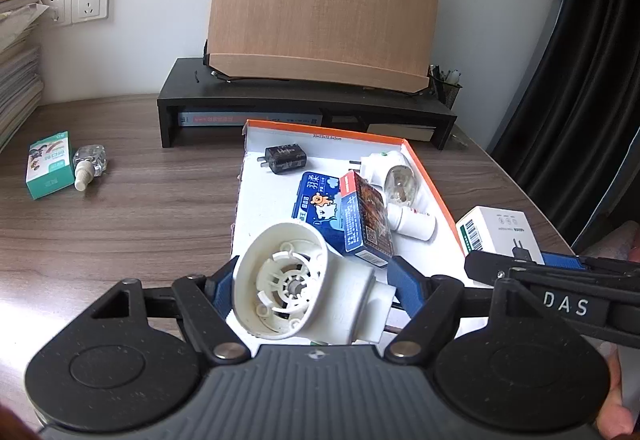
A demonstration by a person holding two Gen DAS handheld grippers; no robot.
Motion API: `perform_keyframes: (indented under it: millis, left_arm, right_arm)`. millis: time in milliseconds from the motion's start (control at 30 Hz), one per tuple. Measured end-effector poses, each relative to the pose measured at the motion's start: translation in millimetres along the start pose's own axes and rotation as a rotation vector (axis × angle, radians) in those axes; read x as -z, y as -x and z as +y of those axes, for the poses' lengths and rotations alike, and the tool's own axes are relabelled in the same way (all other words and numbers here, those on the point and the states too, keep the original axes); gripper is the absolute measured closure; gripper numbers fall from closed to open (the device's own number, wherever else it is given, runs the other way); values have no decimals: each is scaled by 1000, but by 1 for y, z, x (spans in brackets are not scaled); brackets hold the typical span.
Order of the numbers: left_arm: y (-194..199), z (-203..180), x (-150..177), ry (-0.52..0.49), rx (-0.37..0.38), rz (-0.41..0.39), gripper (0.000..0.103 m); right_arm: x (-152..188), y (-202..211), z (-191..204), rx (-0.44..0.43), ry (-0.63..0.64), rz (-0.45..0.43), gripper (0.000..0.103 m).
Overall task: Organize rigid objects
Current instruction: 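Carry the white heater and UGREEN box over the white box, then lower the held white heater and UGREEN box into the white box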
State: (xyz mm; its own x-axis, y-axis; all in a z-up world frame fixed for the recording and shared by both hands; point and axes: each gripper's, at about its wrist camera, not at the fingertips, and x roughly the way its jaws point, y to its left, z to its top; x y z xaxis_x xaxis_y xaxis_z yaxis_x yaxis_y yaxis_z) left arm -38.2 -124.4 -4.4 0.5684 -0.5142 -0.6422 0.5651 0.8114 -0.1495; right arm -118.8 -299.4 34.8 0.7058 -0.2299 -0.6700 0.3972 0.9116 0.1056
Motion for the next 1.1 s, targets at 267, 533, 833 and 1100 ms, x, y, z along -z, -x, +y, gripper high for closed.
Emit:
perform_keyframes:
  millis: [267,533,833,1100]
  left_arm:
    - [1,-3,3,8,-23,7,25]
    - [1,-3,6,4,-23,15,25]
    - [-2,-1,8,5,-21,26,25]
    - [-7,0,11,6,-15,44,25]
  right_arm:
    - [1,-3,-2,-22,8,3,32]
    - [5,-4,-1,-18,11,13,32]
    - [7,-7,-1,-9,9,21,32]
    - [9,-11,-1,-4,8,33,32]
